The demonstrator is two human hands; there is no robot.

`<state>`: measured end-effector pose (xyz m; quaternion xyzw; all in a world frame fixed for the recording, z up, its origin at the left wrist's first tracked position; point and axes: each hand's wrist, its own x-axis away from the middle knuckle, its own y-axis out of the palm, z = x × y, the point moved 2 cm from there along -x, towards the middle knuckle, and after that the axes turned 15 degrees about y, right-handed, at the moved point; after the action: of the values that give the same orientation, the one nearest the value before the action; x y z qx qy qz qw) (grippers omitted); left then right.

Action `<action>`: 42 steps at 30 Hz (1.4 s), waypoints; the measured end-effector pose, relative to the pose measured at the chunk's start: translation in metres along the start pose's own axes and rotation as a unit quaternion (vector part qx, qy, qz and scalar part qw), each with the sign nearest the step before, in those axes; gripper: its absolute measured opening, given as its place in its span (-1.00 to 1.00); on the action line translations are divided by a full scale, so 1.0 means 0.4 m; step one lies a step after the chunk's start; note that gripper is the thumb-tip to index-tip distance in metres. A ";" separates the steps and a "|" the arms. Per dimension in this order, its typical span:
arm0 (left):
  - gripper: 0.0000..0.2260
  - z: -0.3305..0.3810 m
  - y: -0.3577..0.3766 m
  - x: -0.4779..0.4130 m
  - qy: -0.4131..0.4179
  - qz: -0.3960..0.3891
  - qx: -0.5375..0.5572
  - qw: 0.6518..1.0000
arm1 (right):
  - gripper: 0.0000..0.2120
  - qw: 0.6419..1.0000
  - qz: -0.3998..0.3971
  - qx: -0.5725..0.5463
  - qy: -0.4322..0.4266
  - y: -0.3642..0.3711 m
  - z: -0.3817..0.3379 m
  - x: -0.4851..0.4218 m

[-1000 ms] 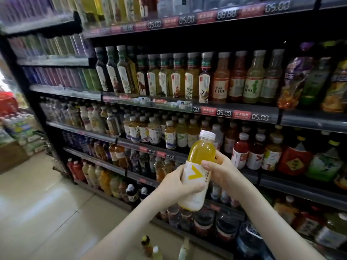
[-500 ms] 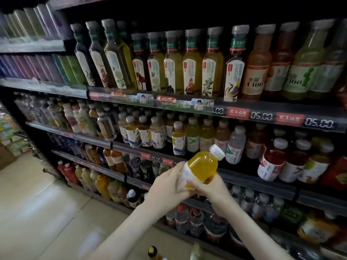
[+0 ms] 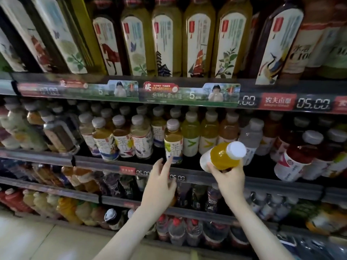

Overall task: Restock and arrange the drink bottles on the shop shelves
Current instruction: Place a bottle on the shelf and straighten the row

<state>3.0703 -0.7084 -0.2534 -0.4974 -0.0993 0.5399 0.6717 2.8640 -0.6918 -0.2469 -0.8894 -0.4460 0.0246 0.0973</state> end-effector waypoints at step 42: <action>-0.47 -0.379 1.145 1.081 -0.215 -0.409 0.077 0.884 | -0.36 0.778 -0.280 0.524 0.203 -0.103 1.606 0.476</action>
<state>3.0564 -0.4729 -0.8567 -0.2310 -0.3936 0.3171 0.8314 2.8621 -0.4188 -0.8604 -0.5210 -0.5639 0.0454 0.6392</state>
